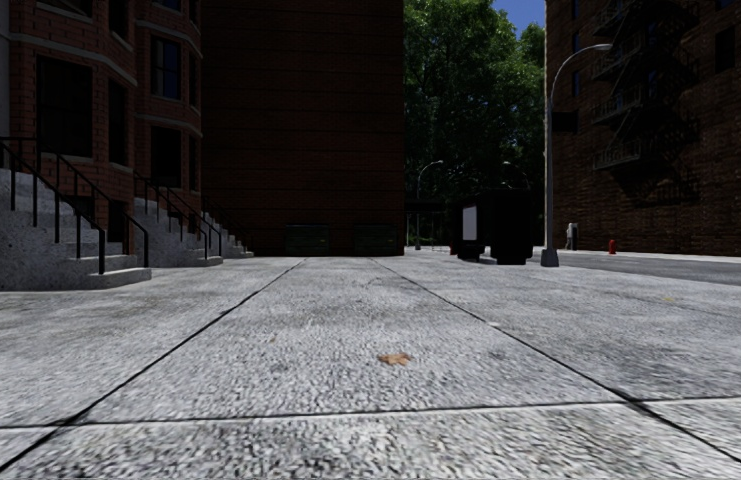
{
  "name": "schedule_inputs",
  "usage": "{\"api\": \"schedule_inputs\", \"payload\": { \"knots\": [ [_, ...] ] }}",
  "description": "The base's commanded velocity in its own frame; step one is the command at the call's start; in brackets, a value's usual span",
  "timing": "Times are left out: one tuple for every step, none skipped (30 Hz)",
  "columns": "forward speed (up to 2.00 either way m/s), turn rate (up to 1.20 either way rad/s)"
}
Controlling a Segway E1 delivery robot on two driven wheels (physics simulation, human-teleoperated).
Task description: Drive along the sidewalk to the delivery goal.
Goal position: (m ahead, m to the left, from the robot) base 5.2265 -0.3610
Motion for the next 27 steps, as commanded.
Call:
{"api": "schedule_inputs", "payload": {
  "knots": [
    [2.00,0.00],
    [2.00,0.00],
    [2.00,0.00],
    [2.00,0.00],
    [2.00,0.00],
    [2.00,0.00],
    [2.00,0.00],
    [2.00,0.00],
    [2.00,0.00],
    [2.00,0.00],
    [2.00,0.00],
    [2.00,0.00],
    [2.00,0.00],
    [2.00,0.00],
    [2.00,0.00],
    [2.00,0.00],
    [2.00,0.00],
    [2.00,0.00],
    [2.00,0.00],
    [2.00,0.00],
    [2.00,0.00],
    [2.00,0.00],
    [2.00,0.00],
    [2.00,0.00],
    [2.00,0.00],
    [2.00,0.00],
    [2.00,0.00]
  ]
}}
